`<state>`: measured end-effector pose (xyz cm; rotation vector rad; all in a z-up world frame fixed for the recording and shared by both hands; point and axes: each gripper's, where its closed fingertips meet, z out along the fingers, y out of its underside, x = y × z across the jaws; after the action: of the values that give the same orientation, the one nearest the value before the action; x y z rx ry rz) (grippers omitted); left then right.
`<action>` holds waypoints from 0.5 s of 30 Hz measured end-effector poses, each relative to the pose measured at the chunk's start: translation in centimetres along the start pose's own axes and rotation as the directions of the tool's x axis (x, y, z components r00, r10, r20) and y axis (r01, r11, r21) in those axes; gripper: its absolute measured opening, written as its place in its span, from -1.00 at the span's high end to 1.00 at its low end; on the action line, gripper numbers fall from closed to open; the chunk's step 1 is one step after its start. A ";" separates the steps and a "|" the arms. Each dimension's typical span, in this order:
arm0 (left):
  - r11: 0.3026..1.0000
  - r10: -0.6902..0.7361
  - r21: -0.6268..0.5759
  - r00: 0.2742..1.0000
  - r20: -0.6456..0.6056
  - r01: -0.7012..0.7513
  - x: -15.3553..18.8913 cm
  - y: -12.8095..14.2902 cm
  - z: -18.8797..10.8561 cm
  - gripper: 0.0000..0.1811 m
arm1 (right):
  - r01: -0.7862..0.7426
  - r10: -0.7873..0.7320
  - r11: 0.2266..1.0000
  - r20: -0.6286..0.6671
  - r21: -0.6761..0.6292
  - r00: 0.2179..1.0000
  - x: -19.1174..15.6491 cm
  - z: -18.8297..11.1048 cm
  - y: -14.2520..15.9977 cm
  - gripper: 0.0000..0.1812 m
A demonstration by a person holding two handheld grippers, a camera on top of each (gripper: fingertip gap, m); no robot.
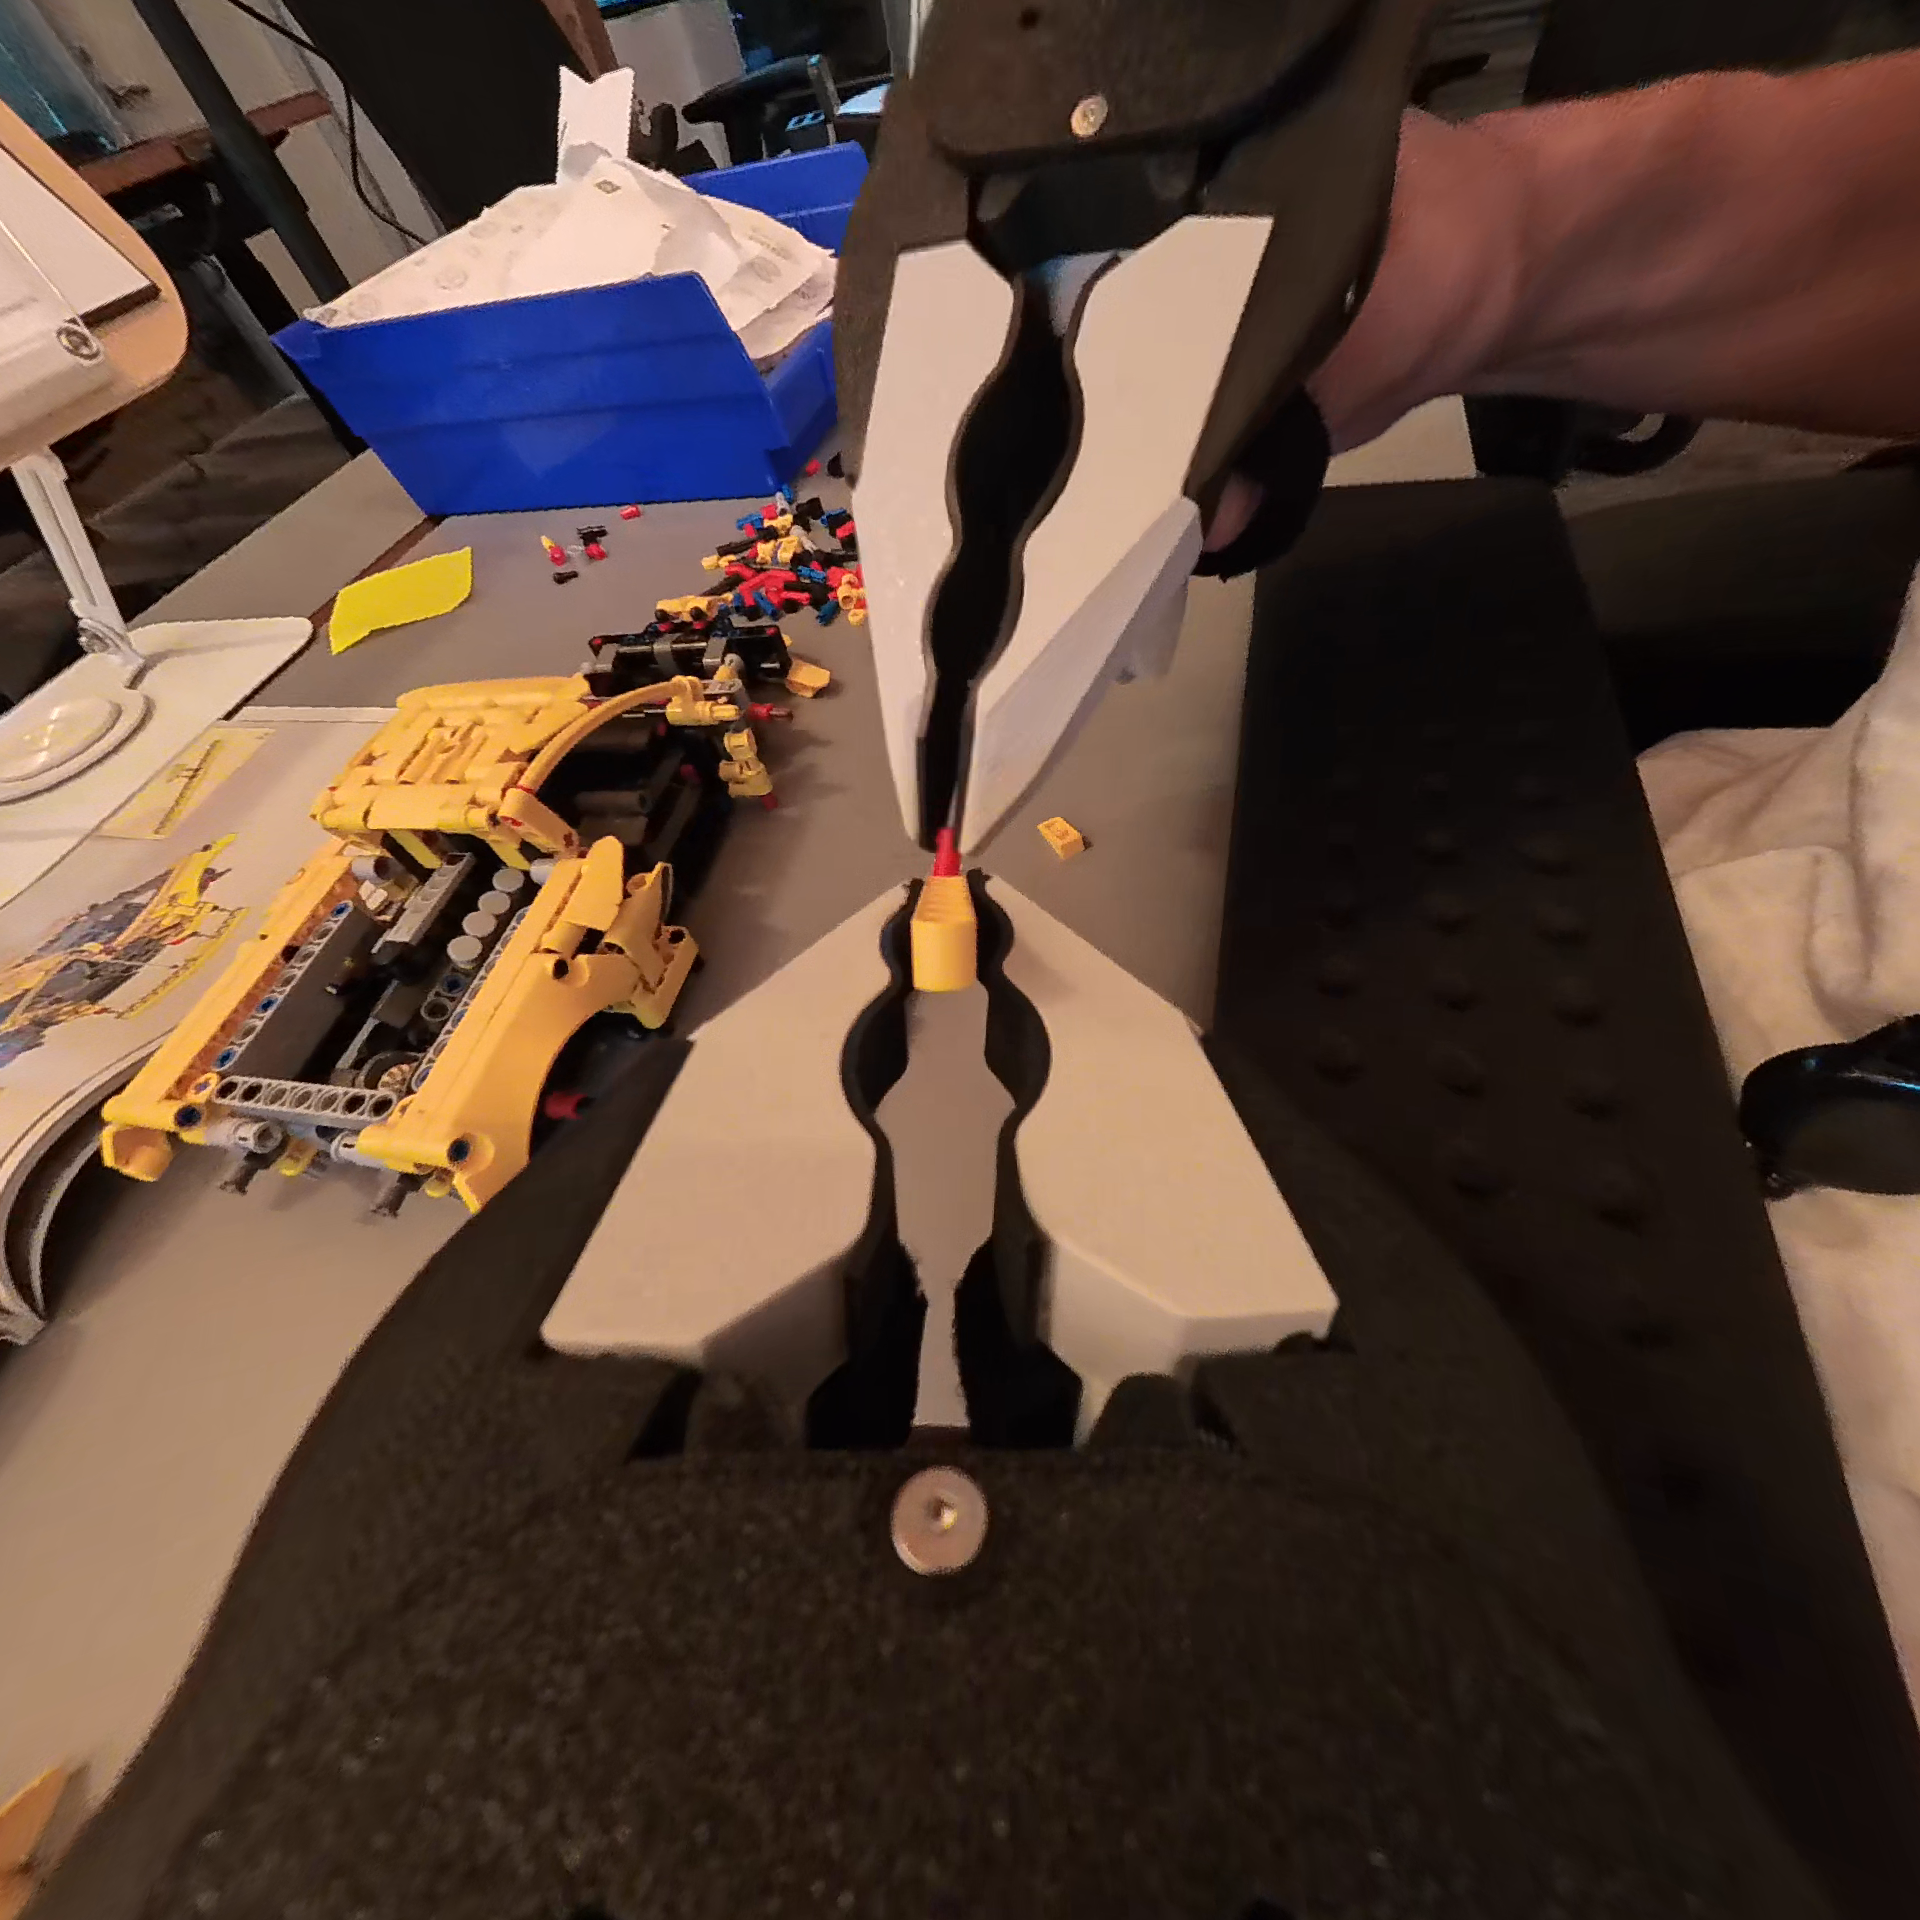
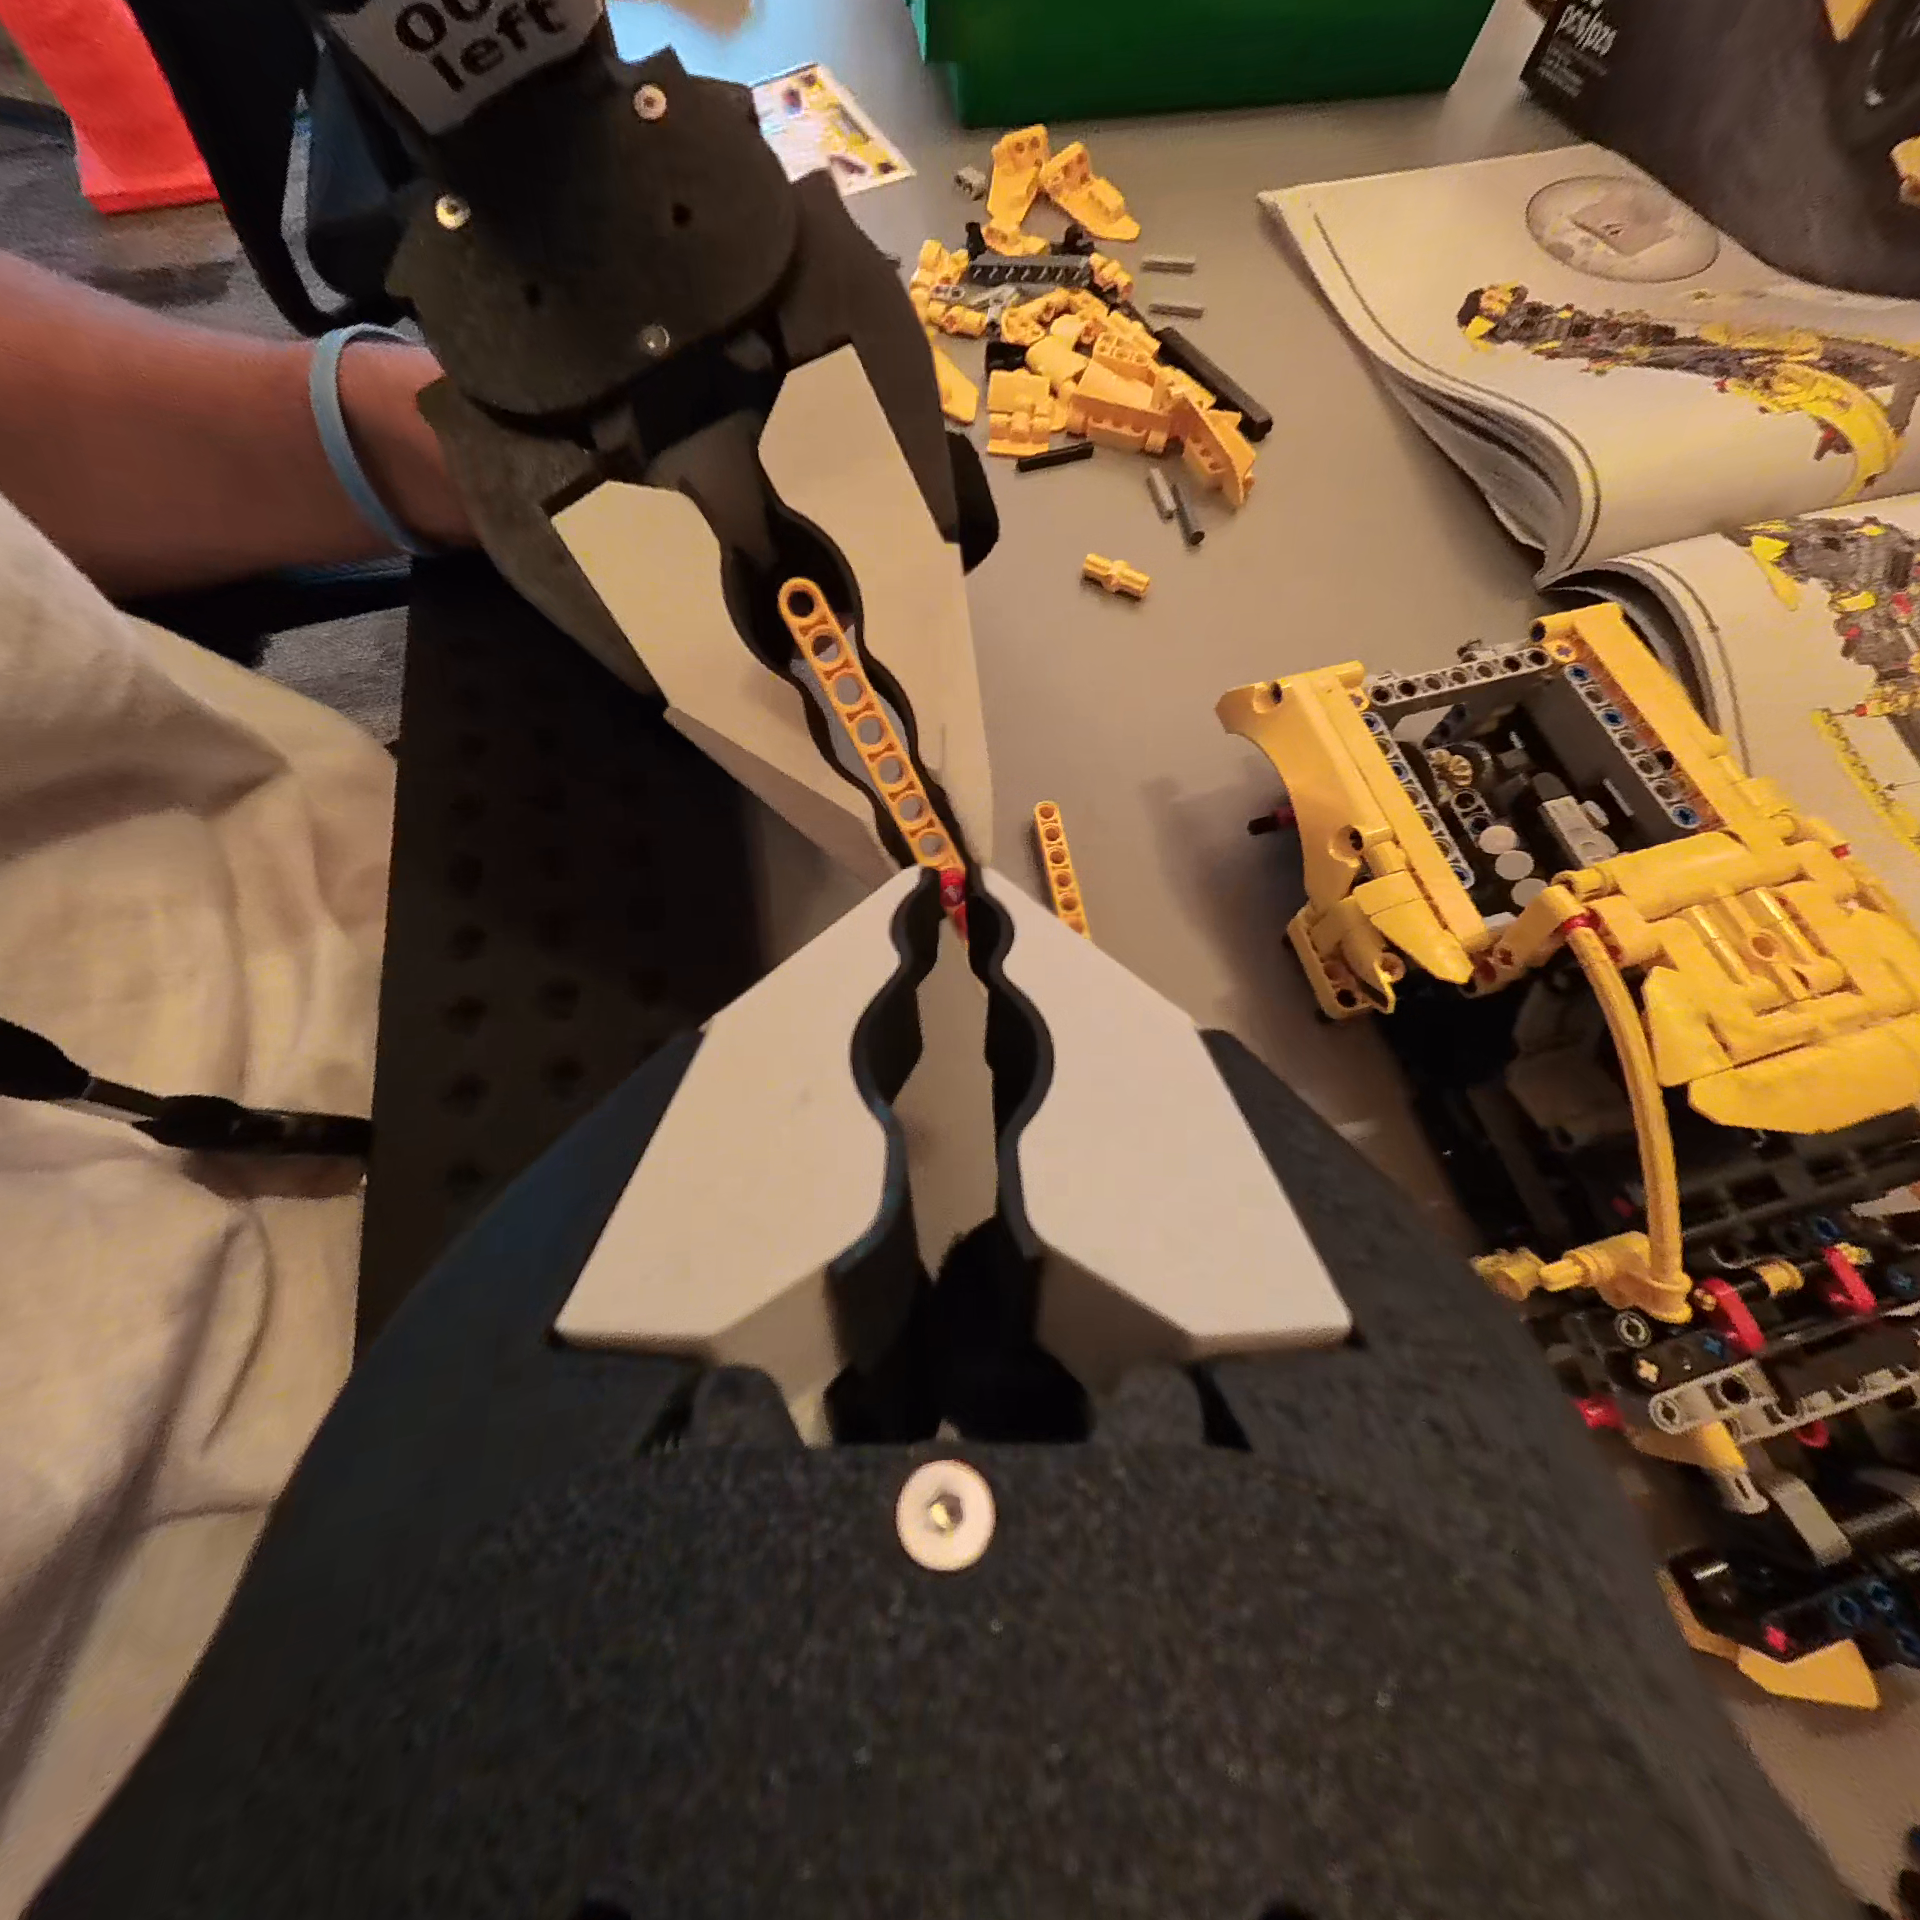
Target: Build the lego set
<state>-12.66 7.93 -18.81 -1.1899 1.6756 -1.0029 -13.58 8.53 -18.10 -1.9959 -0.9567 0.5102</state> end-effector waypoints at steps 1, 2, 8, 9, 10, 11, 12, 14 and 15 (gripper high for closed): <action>1.000 0.002 -0.005 1.000 -0.003 -0.002 0.1 0.1 0.1 0.92 | 0.008 -0.008 1.000 0.006 -0.013 1.000 0.0 0.0 0.1 0.96; 1.000 0.007 -0.010 1.000 -0.002 -0.007 0.1 0.1 0.1 0.92 | 0.018 -0.018 1.000 0.007 -0.024 1.000 0.0 0.0 0.2 0.97; 1.000 -0.006 -0.014 1.000 -0.016 0.006 0.3 -0.1 -0.1 0.92 | 0.039 -0.038 0.999 0.041 -0.026 0.998 -0.3 0.0 0.0 0.97; 1.000 -0.017 -0.010 1.000 -0.025 0.017 0.4 -0.2 -0.2 0.93 | 0.041 -0.040 0.999 0.052 -0.018 0.998 -0.4 0.0 0.0 0.97; 1.000 -0.026 -0.006 0.999 -0.033 0.026 0.5 -0.3 -0.2 0.93 | 0.039 -0.038 0.999 0.066 -0.012 0.997 -0.6 -0.1 -0.1 0.97; 0.999 -0.034 0.003 0.999 -0.038 0.034 0.6 -0.5 -0.3 0.93 | 0.029 -0.029 1.000 0.079 0.000 0.996 -0.6 -0.2 -0.2 0.96; 0.999 -0.045 0.021 0.998 -0.046 0.046 0.6 -0.8 -0.5 0.93 | 0.012 -0.015 1.000 0.094 0.029 0.995 -0.7 -0.4 -0.5 0.97; 0.993 -0.086 0.073 0.993 -0.084 0.093 0.8 -1.7 -0.9 0.93 | -0.054 0.036 0.993 0.156 0.108 0.987 -1.0 -0.9 -1.2 0.97; 0.990 -0.099 0.087 0.990 -0.099 0.107 0.9 -1.9 -1.0 0.93 | -0.082 0.057 0.988 0.183 0.131 0.981 -1.2 -1.0 -1.4 0.97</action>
<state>-13.17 6.79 -16.84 -1.1944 1.6355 -1.2042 -14.24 7.58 -16.39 -1.8875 -0.9350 0.7851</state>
